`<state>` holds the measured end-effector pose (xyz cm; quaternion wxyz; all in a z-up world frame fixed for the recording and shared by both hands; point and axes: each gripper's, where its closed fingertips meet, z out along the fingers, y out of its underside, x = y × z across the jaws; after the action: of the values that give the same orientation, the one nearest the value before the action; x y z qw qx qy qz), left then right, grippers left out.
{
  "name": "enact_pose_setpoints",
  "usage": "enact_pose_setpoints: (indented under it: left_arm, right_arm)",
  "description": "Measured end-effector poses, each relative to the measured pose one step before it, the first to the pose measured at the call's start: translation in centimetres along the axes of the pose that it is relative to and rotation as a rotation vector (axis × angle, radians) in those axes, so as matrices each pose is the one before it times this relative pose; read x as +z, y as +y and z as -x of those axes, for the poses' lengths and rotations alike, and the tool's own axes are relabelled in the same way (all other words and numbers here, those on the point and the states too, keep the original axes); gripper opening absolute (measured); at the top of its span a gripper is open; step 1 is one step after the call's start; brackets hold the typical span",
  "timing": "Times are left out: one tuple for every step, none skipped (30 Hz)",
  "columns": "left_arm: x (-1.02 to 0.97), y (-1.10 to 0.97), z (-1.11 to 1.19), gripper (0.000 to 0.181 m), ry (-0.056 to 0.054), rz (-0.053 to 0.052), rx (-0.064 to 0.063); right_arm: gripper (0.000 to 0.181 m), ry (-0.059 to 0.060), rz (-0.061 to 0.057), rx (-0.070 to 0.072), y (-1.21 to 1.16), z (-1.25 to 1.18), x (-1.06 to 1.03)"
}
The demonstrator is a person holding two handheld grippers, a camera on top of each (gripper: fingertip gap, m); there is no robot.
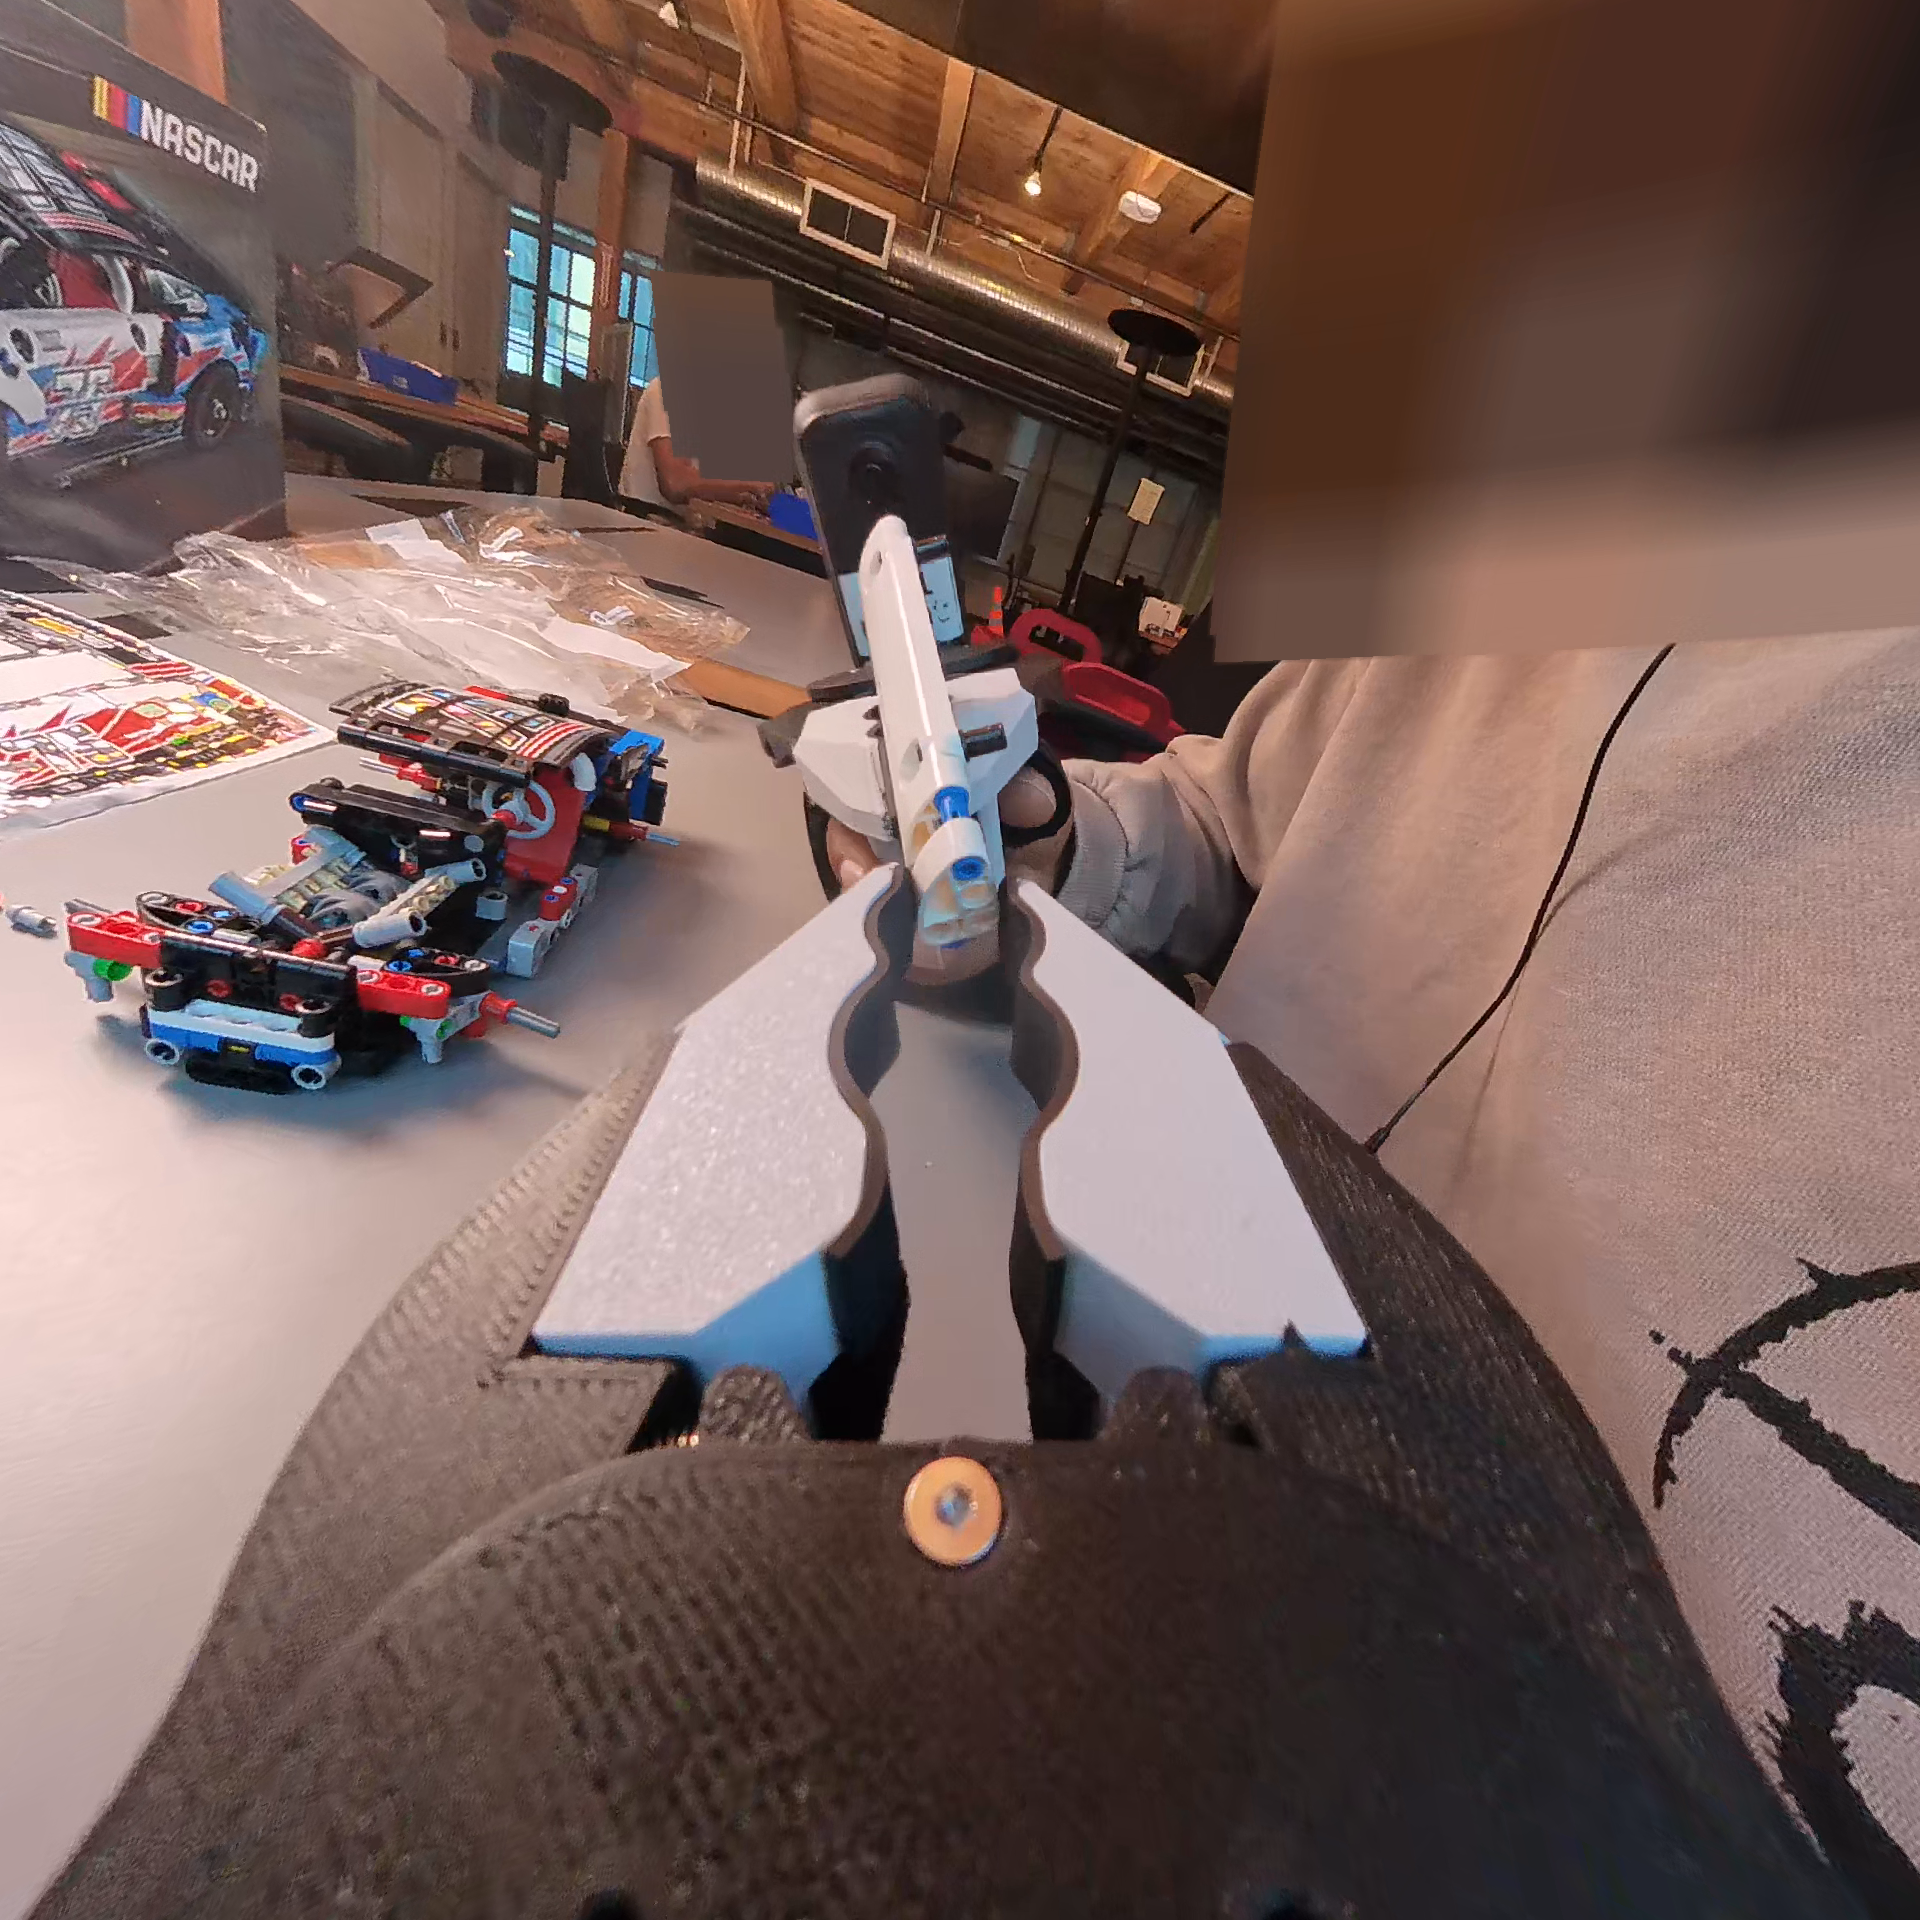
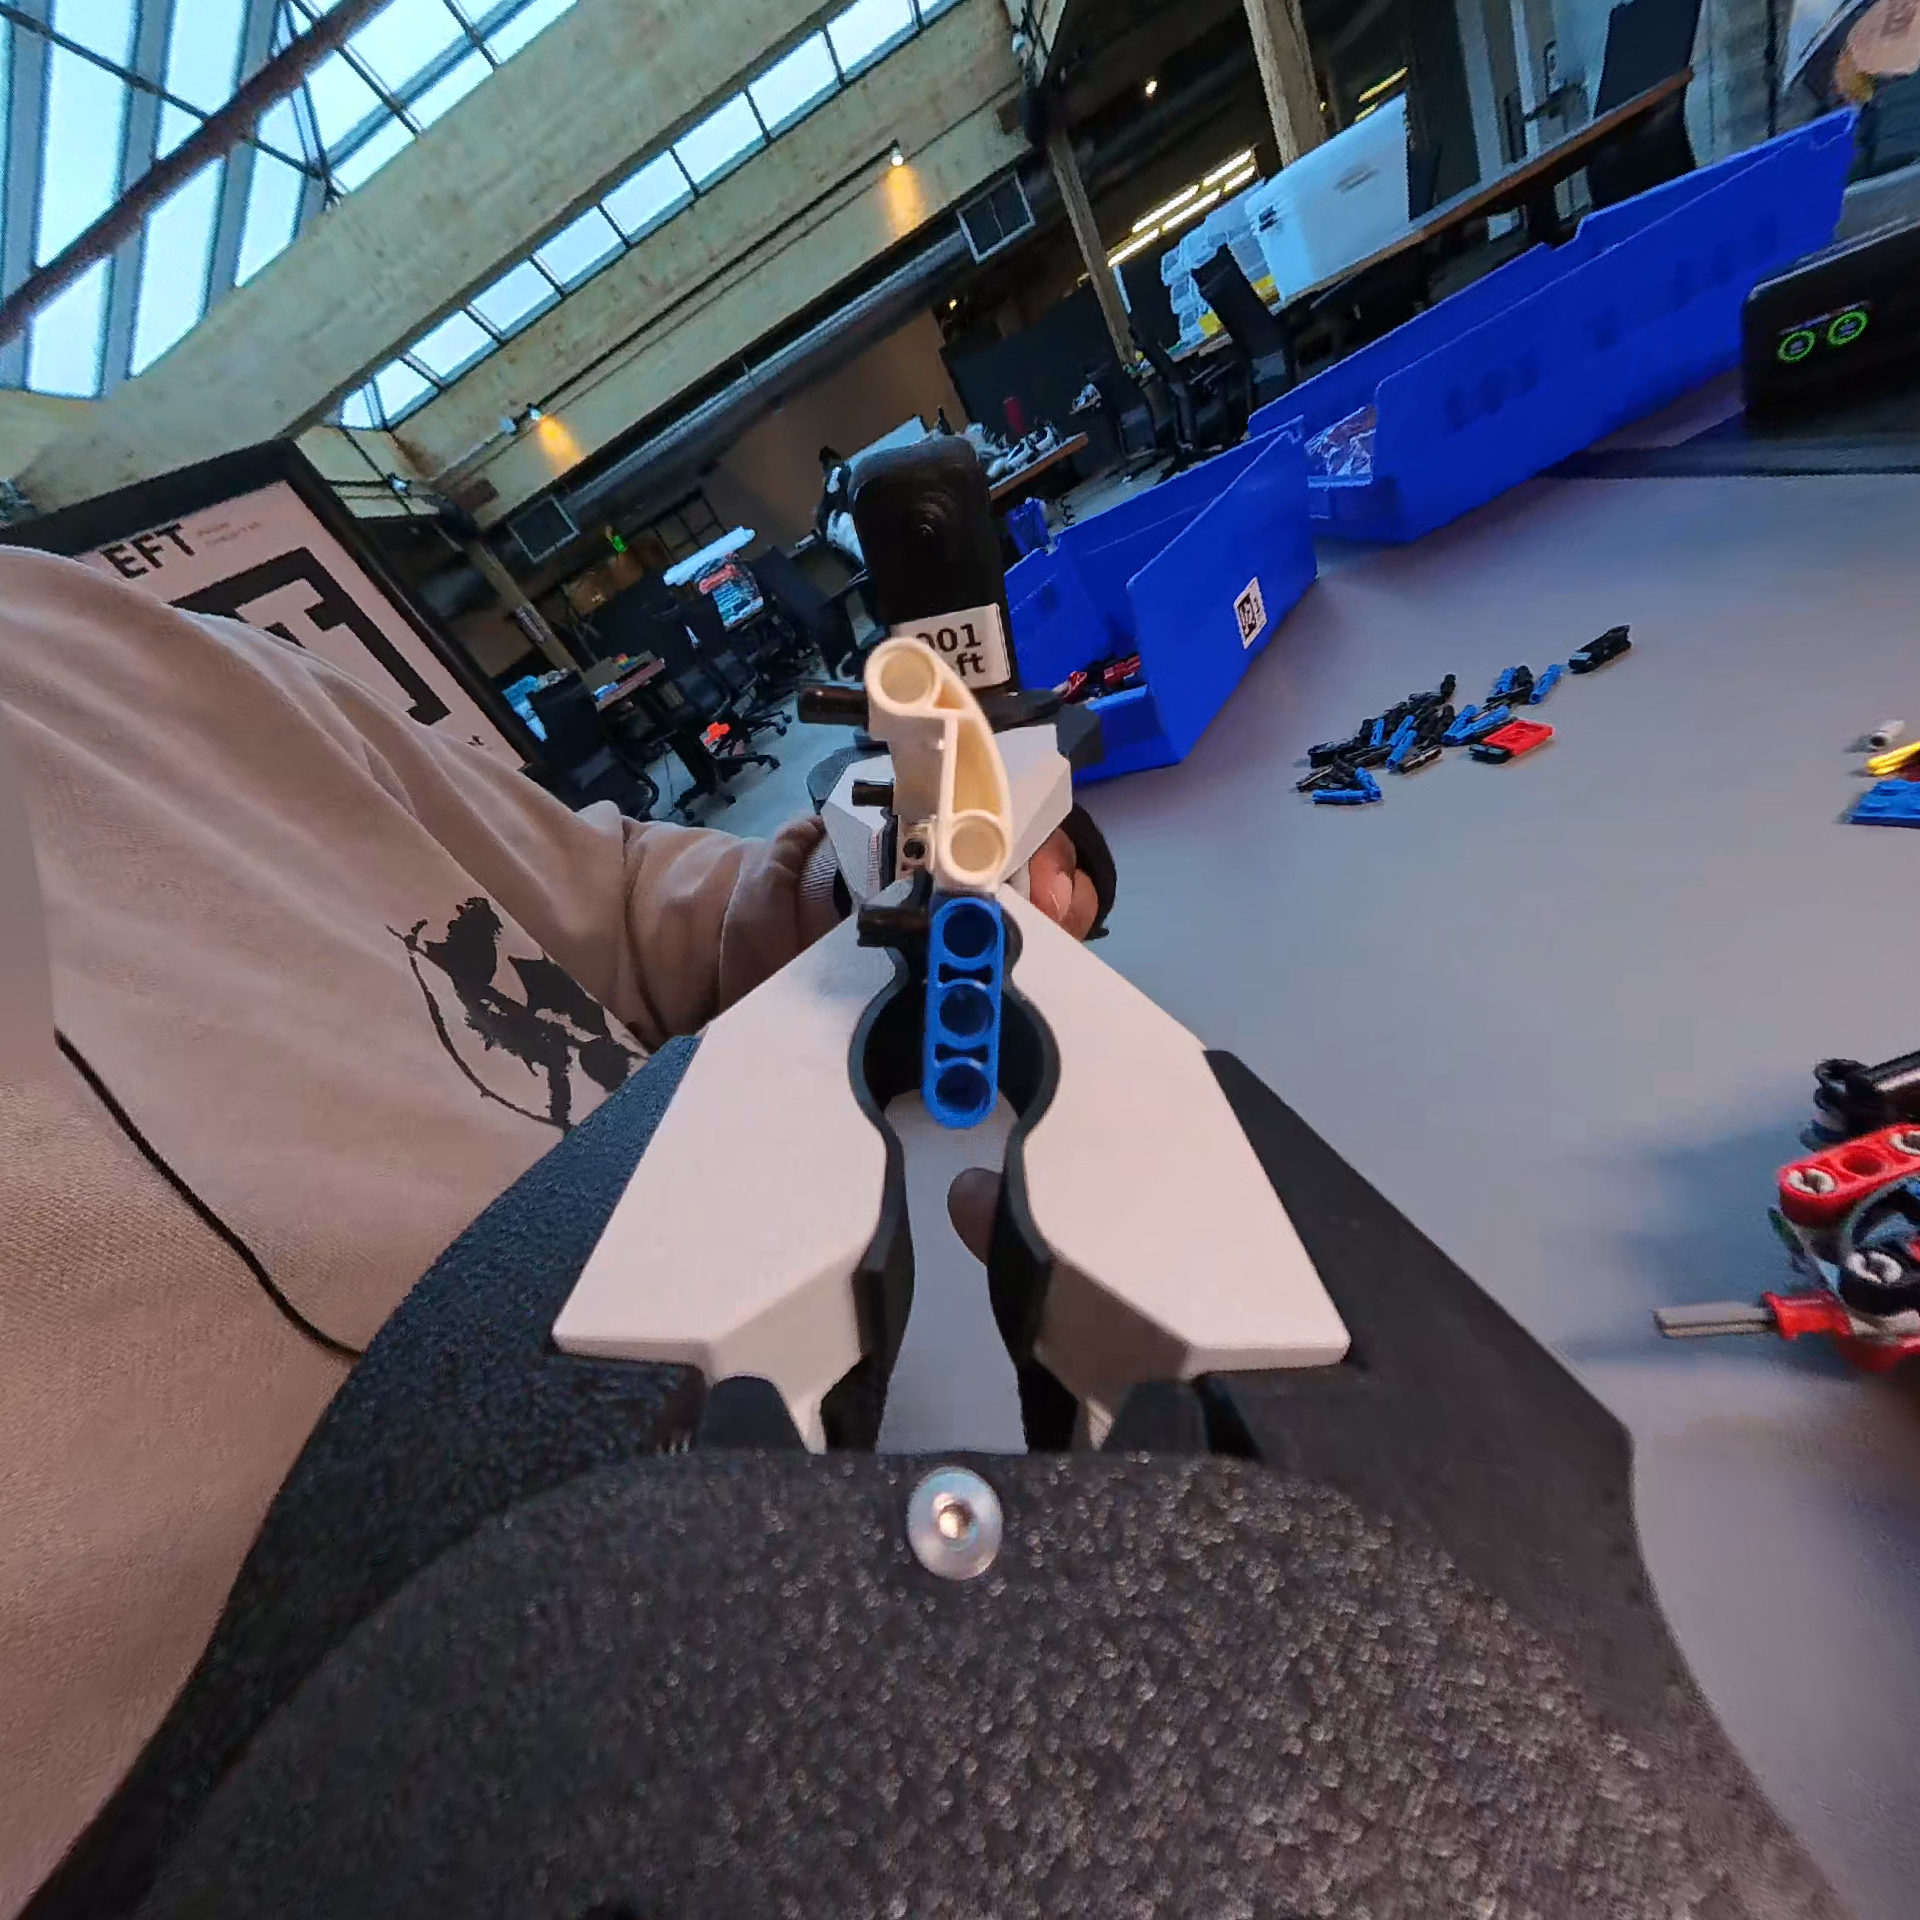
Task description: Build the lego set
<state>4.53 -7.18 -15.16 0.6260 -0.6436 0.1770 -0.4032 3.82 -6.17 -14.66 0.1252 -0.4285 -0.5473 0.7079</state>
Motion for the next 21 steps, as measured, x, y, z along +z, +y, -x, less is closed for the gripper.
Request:
enact_pose_setpoints:
  left_arm:
    - [0.073, 0.196, -0.079, 0.014, 0.0051, 0.0103, 0.0005]
    - [0.078, 0.179, -0.08, 0.014, 0.005, 0.0111, 0.0022]
    - [0.062, 0.171, -0.057, 0.014, 0.0049, 0.0109, -0.0007]
    - [0.049, 0.125, -0.068, 0.014, 0.0091, 0.0081, -0.0093]
    - [0.037, 0.184, -0.061, 0.014, 0.0102, 0.0119, -0.0121]
    - [0.105, 0.354, 0.028, 0.014, 0.0022, 0.0238, -0.0086]
    - [0.163, 0.474, 0.089, 0.014, -0.0062, 0.0314, -0.0007]
    - [0.212, 0.483, -0.005, 0.014, -0.0002, 0.0336, -0.0015]
    - [0.187, 0.313, -0.049, 0.014, 0.0041, 0.023, -0.0032]
    - [0.131, 0.315, -0.077, 0.014, 0.0092, 0.0223, -0.0032]
    - [0.169, 0.433, -0.141, 0.014, 0.0106, 0.0303, 0.0019]
    - [0.24, 0.379, -0.095, 0.014, 0.0048, 0.0293, 0.0047]
    - [0.258, 0.353, -0.035, 0.014, 0.0031, 0.0273, -0.0019]
    - [0.239, 0.342, 0.025, 0.014, 0.0017, 0.0262, -0.0038]
    - [0.209, 0.411, 0.018, 0.014, 0.0043, 0.0294, -0.0067]
    - [0.229, 0.433, -0.047, 0.013, 0.0103, 0.031, -0.0092]
    - [0.195, 0.343, 0.109, 0.013, 0.0015, 0.027, -0.0094]
    - [0.037, 0.121, 0.206, 0.013, 0.0002, 0.0107, -0.0135]
    - [-0.074, -0.018, 0.207, 0.013, 0.0056, -0.0004, -0.0163]
    - [-0.086, -0.069, 0.105, 0.014, 0.0104, -0.0029, -0.0153]
    - [-0.141, -0.234, 0.271, 0.014, -0.006, -0.0124, -0.0074]
  right_arm:
    - [0.005, -0.0167, 0.0114, 0.0174, 0.203, 0.02, -0.083]
    - [0.005, -0.0079, 0.0182, -0.0018, 0.227, 0.065, -0.072]
    - [0.005, -0.0015, 0.0207, -0.0095, 0.161, 0.031, -0.053]
    - [0.005, -0.0046, 0.0177, 0.0009, 0.142, 0.023, -0.02]
    - [0.005, -0.0114, 0.022, 0.0106, 0.283, 0.028, -0.011]
    - [0.005, -0.0015, 0.0277, 0.0013, 0.357, -0.096, -0.068]
    - [0.006, 0.006, 0.033, -0.0142, 0.414, -0.168, -0.115]
    - [0.006, -0.0044, 0.0396, -0.0083, 0.454, -0.039, -0.127]
    - [0.006, -0.0039, 0.023, -0.0018, 0.254, -0.001, -0.096]
    - [0.006, -0.0021, 0.0205, -0.0048, 0.278, 0.07, 0.018]
    - [0.005, 0.0014, 0.0249, -0.012, 0.384, 0.087, 0.061]
    - [0.006, -0.0016, 0.0273, -0.0062, 0.42, 0.097, 0.024]
    - [0.005, -0.0057, 0.0245, -0.005, 0.36, 0.024, -0.1]
    - [0.005, -0.0047, 0.0188, 0.0018, 0.324, -0.062, -0.072]
    - [0.005, -0.0036, 0.0282, 0.0017, 0.504, -0.081, 0.007]
    - [0.005, -0.0125, 0.0301, 0.0071, 0.545, 0.056, 0.037]
    - [0.005, 0.0002, 0.0172, 0.0059, 0.382, -0.166, 0.006]
    - [0.005, 0.0021, -0.0036, 0.0151, 0.071, -0.221, -0.012]
    - [0.005, -0.0004, -0.0158, 0.0187, -0.096, -0.24, -0.01]
    - [0.005, -0.0165, -0.0162, 0.0291, -0.104, -0.111, -0.015]
    - [0.005, -0.0116, -0.0272, 0.0332, -0.292, -0.294, -0.11]
